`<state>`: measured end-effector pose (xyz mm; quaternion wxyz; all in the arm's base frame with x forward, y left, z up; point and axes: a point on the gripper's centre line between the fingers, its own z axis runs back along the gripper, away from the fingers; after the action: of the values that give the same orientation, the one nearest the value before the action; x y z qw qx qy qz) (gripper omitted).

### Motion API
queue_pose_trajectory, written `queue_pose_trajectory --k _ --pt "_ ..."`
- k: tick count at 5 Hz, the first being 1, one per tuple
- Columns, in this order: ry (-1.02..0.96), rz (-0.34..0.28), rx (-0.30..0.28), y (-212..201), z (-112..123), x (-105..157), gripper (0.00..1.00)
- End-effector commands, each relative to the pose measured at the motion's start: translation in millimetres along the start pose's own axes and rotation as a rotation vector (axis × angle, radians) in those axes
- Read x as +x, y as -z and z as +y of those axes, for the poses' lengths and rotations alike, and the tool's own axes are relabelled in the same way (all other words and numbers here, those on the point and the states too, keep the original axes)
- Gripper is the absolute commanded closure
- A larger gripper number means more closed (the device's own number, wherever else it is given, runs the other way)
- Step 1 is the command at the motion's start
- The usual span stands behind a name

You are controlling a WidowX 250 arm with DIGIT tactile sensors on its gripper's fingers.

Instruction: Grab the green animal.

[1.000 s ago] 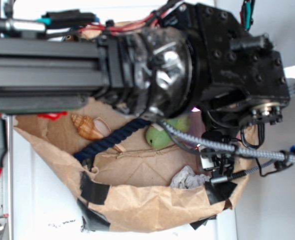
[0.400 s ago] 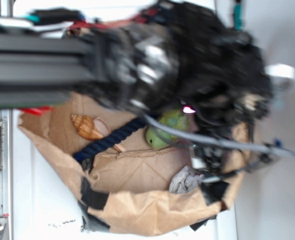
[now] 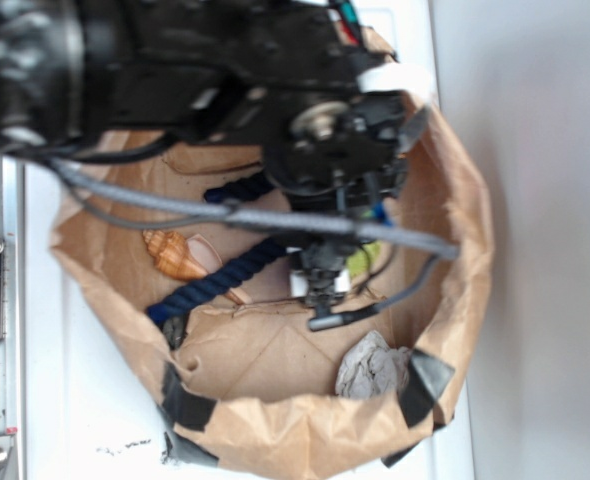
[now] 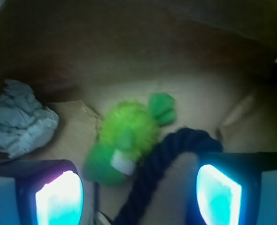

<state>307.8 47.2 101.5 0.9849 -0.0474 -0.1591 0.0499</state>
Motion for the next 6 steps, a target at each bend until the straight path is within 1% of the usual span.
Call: queue_pose_trajectory --k 1,2,3,4,5,6 --pt "-0.011 -0.054 0.078 8.8 -9.3 19.8 0.0" --pt "-0.01 -0.023 0.065 18.0 -15.0 23.6 0.0" --pt "0.023 -0.029 -0.006 15.1 -23.5 18.0 0.0" --pt "0.016 -0.001 -0.044 4.3 -26.2 15.3 0.0" --pt "-0.045 0.047 -0.105 -8.8 -27.0 21.6 0.0" --pt "-0.069 0.028 -0.098 -4.7 -30.1 23.5 0.0"
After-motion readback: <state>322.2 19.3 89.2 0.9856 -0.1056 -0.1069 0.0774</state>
